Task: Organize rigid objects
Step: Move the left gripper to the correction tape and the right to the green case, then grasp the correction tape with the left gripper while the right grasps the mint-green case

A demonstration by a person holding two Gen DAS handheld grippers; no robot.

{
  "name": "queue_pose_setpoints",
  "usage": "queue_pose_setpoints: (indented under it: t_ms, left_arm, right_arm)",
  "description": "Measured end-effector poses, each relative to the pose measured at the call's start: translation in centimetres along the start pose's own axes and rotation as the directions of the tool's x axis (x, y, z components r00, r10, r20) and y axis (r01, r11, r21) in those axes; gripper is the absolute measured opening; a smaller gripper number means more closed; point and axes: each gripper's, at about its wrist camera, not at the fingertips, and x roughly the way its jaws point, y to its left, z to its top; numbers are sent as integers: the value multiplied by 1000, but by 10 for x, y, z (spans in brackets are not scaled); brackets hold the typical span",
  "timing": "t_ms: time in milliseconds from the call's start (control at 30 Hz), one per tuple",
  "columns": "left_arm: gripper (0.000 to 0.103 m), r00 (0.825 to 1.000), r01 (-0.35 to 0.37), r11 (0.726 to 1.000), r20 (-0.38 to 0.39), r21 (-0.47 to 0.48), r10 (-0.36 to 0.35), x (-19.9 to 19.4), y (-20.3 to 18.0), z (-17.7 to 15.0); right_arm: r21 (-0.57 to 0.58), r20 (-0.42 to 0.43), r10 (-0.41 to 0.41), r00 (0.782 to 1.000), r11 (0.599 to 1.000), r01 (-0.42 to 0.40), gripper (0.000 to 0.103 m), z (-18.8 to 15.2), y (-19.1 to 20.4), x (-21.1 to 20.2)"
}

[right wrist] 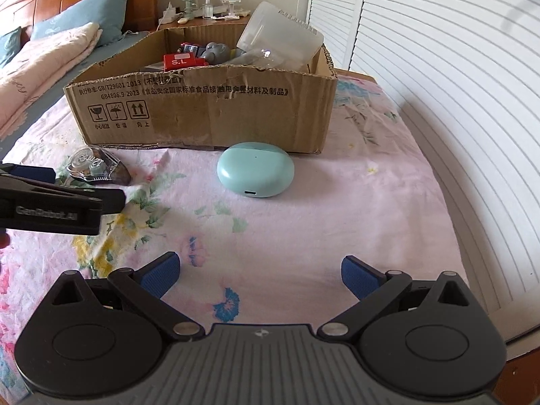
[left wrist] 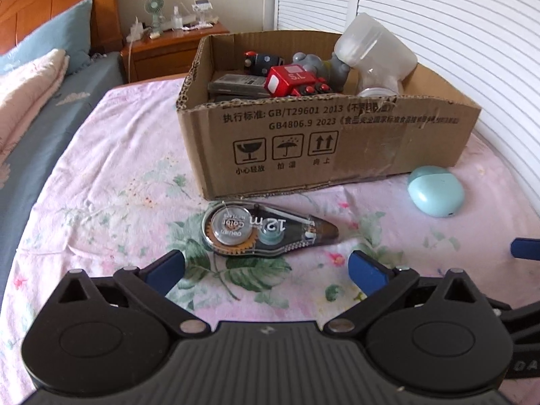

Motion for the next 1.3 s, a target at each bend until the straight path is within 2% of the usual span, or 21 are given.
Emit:
queue_pose_setpoints:
  t_ms: [300,633,700,767,1000,1300]
  left_arm:
    - [102,999,4,1000,50,10,-5,9,-1,6]
    - [100,995,77,994,57,77,-81,11,7,7]
    - [99,995,76,994,61,79,-80,12,8,8]
    - [89,994,76,994,71,80,-82,10,8,8]
    - [89,995,77,994,65,76,-82,8,13,8]
    - [89,995,77,995,53,69,-81,6,18,6]
  right_arm:
    - [-23,1,22,1000,999,-22,103,2,-3,2]
    - [-29,-8,30,1000,999,-30,103,4,-3,3]
    - [-26,-6,27,1000,999,-28,103,5,-3,4]
    - [-23,-5,26,1000,999,-26,103,7,-2,6]
    - [-25,-8,26,1000,999,-27,103,15,-3,13]
    - [-11,8,17,1000,1000,-17,103,42,-2,38]
